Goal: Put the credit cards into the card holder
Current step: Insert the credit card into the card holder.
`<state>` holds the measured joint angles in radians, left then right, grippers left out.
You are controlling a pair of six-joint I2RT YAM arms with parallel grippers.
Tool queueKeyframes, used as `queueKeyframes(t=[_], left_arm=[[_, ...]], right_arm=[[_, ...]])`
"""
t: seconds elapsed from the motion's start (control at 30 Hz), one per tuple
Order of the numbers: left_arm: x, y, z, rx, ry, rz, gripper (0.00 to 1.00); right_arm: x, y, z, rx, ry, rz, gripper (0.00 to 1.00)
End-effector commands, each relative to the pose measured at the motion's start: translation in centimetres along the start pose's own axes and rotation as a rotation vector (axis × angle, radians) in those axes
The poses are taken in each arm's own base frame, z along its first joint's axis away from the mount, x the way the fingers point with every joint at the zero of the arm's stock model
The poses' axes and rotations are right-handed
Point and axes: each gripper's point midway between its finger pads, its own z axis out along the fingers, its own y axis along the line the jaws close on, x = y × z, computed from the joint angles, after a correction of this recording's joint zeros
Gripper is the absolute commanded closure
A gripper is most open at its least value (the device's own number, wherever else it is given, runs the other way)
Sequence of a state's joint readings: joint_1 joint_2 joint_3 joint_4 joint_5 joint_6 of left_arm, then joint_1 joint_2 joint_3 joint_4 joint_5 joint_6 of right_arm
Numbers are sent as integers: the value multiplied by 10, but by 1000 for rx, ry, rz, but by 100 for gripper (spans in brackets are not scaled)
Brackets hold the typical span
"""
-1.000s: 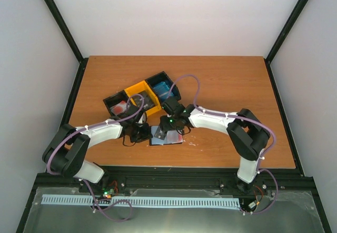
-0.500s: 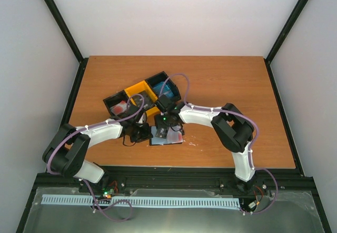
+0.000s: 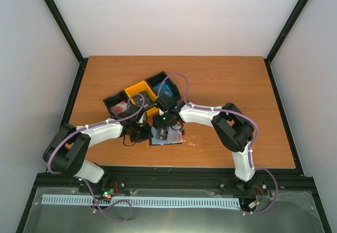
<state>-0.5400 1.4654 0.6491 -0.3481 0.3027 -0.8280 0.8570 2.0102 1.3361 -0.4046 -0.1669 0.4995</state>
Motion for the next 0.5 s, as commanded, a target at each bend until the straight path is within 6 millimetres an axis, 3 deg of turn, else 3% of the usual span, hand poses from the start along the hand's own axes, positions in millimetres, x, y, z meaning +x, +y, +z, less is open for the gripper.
queueKeyframes(t=[0.0, 0.13, 0.27, 0.47], left_arm=[[1, 6, 5, -44, 9, 18, 77], [1, 6, 4, -43, 8, 17, 77], [0, 5, 5, -43, 8, 18, 77], [0, 5, 5, -45, 10, 20, 77]], right_arm=[[-16, 5, -14, -8, -62, -19, 42], [-21, 0, -9, 19, -72, -13, 41], [-15, -2, 1, 22, -36, -7, 41], [-5, 13, 3, -70, 19, -40, 42]])
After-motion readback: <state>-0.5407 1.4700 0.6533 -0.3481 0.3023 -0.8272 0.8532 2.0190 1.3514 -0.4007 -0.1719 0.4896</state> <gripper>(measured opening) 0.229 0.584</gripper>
